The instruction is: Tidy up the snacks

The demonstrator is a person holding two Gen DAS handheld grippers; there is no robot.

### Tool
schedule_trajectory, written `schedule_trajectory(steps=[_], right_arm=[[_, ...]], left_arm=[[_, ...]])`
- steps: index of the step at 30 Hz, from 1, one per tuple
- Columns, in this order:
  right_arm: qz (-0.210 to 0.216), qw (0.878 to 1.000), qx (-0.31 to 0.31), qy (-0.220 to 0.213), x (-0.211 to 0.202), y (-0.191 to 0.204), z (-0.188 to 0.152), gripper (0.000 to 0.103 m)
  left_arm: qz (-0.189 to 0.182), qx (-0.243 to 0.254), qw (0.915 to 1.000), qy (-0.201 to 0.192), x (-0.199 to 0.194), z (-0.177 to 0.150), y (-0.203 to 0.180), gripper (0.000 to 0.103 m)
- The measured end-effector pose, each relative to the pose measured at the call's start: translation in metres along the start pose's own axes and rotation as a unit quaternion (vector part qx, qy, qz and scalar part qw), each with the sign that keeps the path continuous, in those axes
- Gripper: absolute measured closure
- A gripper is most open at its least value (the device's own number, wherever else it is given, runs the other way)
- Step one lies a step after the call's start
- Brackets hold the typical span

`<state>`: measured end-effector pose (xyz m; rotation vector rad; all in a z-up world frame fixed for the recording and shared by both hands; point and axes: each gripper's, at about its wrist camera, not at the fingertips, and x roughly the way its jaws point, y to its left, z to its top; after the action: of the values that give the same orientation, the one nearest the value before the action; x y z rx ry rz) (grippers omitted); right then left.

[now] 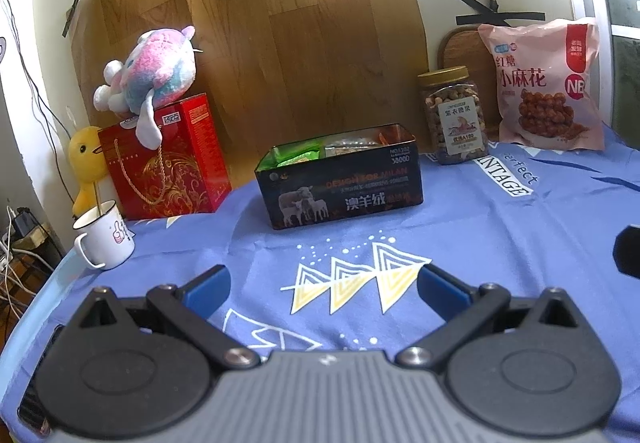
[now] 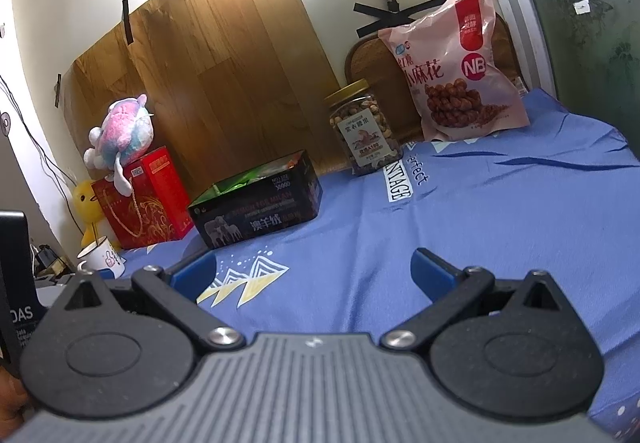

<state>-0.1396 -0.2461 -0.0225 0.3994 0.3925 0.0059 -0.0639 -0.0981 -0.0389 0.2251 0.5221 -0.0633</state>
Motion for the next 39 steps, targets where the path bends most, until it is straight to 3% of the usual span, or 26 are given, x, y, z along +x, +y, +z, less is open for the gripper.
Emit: schedule_trajectory(steps=[16,30,39], right_arm=[[0.005,1.0,0.002,0.004,0.0043,-0.0008,-0.0011,0.0],[0.008,1.0,-0.002,0.004,0.0045,-0.0001,-0.002,0.0],[0.009,1.0,-0.003,0.001,0.0037,0.0011,-0.003,0.0]], left_arm=[[0.001,0.003,0.9998,0.019,0.0101,-0.002,0.0006,0.0],[0.008,0.003,1.0,-0.004,0.0034,-0.0012,0.004,0.0],[-0.004,0.002,1.0,0.001,0.0019,-0.0003,0.0041,0.0]])
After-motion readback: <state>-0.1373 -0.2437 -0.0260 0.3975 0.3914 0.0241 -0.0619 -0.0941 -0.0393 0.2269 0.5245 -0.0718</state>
